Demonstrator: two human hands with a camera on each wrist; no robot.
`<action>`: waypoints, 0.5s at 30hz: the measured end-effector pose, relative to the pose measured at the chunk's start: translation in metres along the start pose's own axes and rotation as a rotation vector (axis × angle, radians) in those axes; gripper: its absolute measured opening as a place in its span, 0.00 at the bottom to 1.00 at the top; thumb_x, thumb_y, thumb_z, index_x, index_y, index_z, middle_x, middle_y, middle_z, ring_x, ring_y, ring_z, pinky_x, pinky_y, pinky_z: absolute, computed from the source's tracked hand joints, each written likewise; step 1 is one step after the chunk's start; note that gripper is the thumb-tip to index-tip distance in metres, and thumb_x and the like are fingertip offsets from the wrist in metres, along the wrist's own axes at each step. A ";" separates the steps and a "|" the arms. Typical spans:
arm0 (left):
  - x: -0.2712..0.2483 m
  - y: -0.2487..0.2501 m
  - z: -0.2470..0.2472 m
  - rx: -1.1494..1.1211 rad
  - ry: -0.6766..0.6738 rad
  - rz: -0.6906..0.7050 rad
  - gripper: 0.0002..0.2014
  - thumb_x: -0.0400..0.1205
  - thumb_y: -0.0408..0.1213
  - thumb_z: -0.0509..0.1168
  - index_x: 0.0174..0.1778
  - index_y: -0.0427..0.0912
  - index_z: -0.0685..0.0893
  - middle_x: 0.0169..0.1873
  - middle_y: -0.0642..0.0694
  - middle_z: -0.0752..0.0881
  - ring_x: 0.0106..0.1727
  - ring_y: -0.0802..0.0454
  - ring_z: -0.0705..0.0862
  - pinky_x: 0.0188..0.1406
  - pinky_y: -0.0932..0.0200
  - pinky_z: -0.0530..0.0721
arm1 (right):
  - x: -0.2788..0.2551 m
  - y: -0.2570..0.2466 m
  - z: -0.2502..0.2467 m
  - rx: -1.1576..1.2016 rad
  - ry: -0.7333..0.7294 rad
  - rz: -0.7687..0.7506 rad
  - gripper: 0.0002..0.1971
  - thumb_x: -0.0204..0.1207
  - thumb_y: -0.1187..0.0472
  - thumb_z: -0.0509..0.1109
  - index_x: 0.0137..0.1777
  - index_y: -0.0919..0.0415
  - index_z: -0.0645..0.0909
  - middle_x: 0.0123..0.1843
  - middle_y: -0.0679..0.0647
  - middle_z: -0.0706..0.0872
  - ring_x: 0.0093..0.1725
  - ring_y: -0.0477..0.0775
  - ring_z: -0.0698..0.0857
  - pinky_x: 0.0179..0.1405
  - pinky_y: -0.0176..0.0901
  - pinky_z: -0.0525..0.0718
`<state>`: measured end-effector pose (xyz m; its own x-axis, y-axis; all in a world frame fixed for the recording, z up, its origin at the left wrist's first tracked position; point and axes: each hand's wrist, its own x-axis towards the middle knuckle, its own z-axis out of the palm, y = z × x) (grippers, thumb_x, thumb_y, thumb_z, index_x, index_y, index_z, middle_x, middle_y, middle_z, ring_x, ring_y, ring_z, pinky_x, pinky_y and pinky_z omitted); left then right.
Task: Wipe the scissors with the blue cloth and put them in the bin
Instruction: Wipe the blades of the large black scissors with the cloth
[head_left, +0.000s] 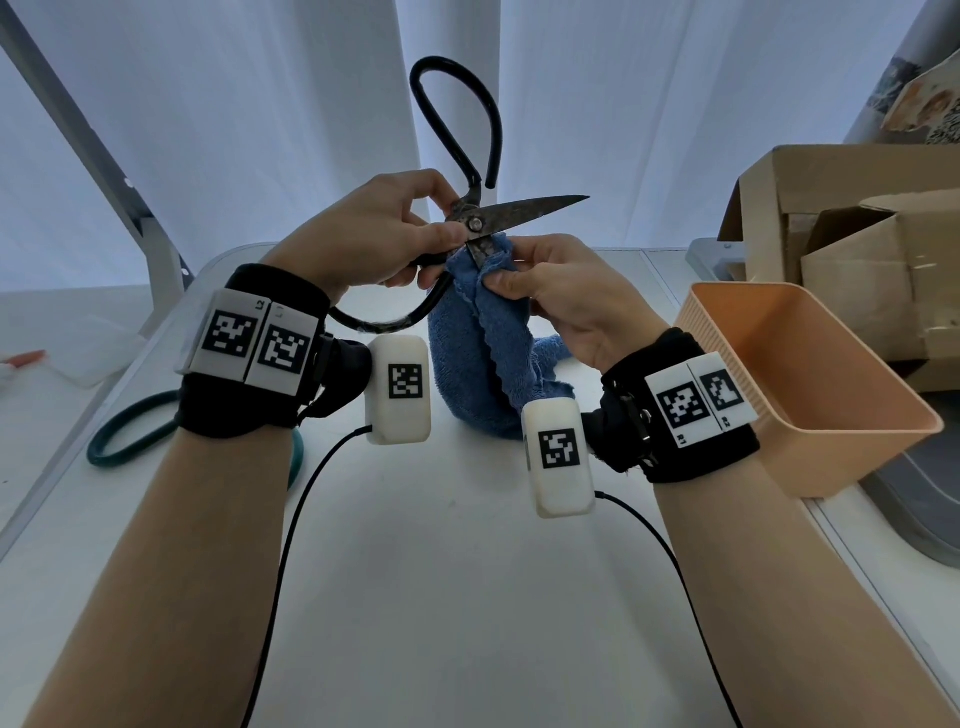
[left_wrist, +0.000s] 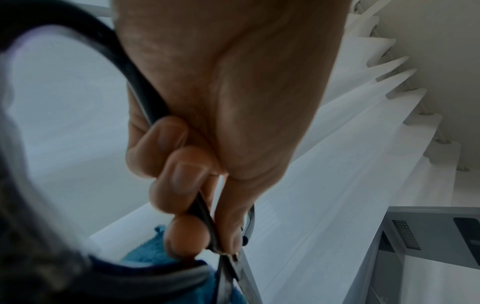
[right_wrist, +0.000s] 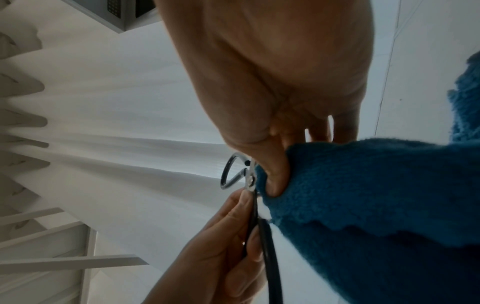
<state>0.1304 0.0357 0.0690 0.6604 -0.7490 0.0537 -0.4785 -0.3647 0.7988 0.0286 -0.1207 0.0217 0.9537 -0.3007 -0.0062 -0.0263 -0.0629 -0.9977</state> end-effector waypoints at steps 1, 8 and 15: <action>0.000 0.000 0.000 0.002 -0.002 -0.001 0.08 0.87 0.40 0.65 0.60 0.42 0.80 0.24 0.44 0.82 0.27 0.48 0.68 0.22 0.65 0.68 | 0.000 0.000 0.000 -0.008 0.014 0.004 0.11 0.79 0.73 0.70 0.59 0.65 0.87 0.54 0.62 0.91 0.51 0.53 0.89 0.50 0.39 0.87; 0.000 -0.001 -0.002 -0.012 -0.001 0.002 0.09 0.87 0.40 0.65 0.60 0.40 0.80 0.25 0.42 0.81 0.23 0.51 0.67 0.21 0.66 0.67 | 0.000 0.001 0.000 0.036 0.091 -0.004 0.06 0.73 0.70 0.78 0.48 0.65 0.86 0.42 0.55 0.89 0.40 0.48 0.88 0.38 0.34 0.84; -0.001 -0.004 -0.007 -0.008 0.017 -0.013 0.09 0.87 0.39 0.65 0.60 0.39 0.80 0.24 0.42 0.81 0.21 0.52 0.66 0.20 0.67 0.67 | 0.000 0.001 -0.003 -0.022 0.064 -0.001 0.09 0.76 0.71 0.74 0.54 0.62 0.88 0.52 0.63 0.89 0.50 0.54 0.87 0.56 0.45 0.85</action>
<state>0.1357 0.0421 0.0697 0.6764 -0.7346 0.0530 -0.4652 -0.3703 0.8040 0.0281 -0.1237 0.0212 0.9327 -0.3608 -0.0002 -0.0326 -0.0838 -0.9959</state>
